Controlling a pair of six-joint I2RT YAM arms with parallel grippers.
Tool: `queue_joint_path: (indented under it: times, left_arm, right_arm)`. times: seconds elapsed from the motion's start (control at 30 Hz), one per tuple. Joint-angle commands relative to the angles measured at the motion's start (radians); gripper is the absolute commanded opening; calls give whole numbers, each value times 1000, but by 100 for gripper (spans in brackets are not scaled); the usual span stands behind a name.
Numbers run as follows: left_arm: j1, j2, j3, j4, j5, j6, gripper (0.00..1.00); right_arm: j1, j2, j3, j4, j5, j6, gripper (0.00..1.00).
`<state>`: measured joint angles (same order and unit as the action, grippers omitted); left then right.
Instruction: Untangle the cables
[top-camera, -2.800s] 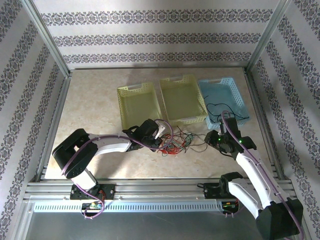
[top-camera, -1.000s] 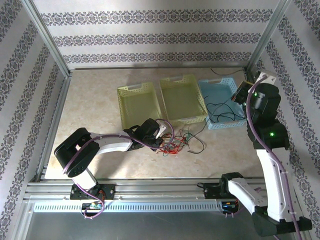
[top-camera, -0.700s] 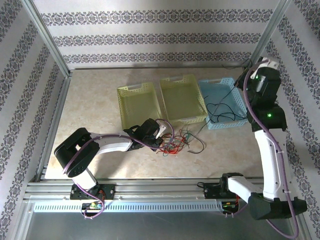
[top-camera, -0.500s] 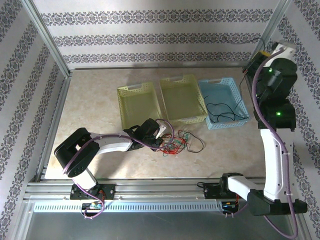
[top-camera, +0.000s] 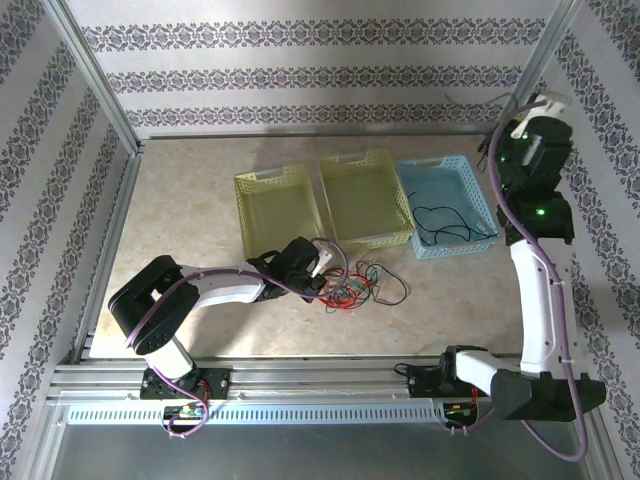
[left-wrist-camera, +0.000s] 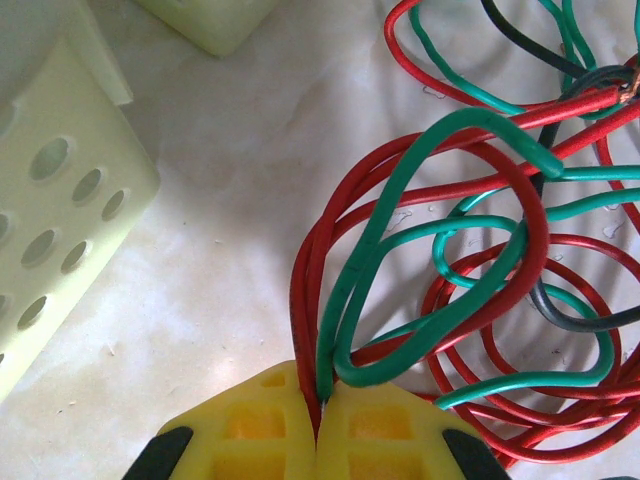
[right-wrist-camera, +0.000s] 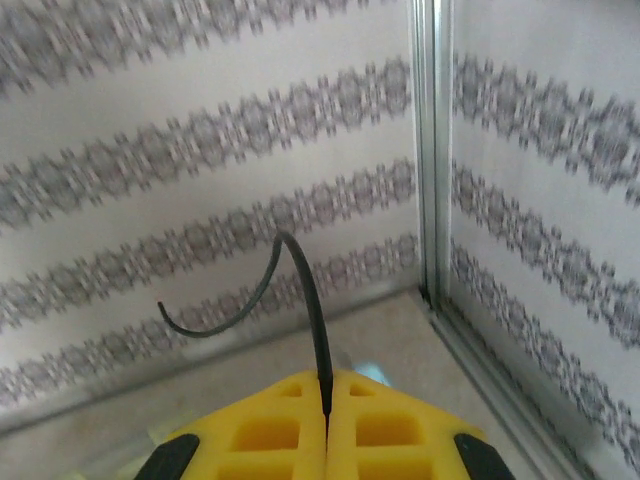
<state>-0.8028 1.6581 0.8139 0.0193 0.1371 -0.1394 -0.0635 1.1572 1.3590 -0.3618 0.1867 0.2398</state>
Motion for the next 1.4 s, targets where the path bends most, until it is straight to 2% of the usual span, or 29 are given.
queue_joint_path:
  times: [0.0,0.23,0.4,0.73,0.87,0.97,1.03,1.07,1.1,1.17,1.37]
  left_arm:
    - [5,-3,-19,-8,-21,4,0]
    - [5,-4,-24,-8,-18,-7,0]
    - [5,-4,-17,-14,-13,-6,0]
    - [5,-6,-14,-15,-18,-17,0]
    - [5,-12,-19,-18,-18,-20,0]
    - [5,-17,-16,-24,-25,-17,0]
    - [5,-20,-16,-24,-30,-14,0]
    - [5,-21,-16,-25,-30,-12,0]
    - [5,-20,-14,-27,-30,-11,0]
    - [5,-17,-12,-26,-27,-9,0]
    - [5,-6,-4,-20,-23,-6,0]
  right_arm:
    - [-9,-22,-110,8,17,22,0]
    - [-9,-58,-362,5,-4,97,0]
    - [-9,-42,-442,23,58,125,0]
    - [-12,173,-438,165,63,268,0]
    - [-15,283,-385,157,60,301,0]
    - [-15,309,-383,136,46,348,1]
    - [-15,296,-400,127,43,374,27]
    - [-15,283,-408,122,45,381,37]
    - [-16,265,-417,119,46,386,43]
    - [-26,225,-439,125,35,388,48]
    - [-55,81,-489,49,7,393,51]
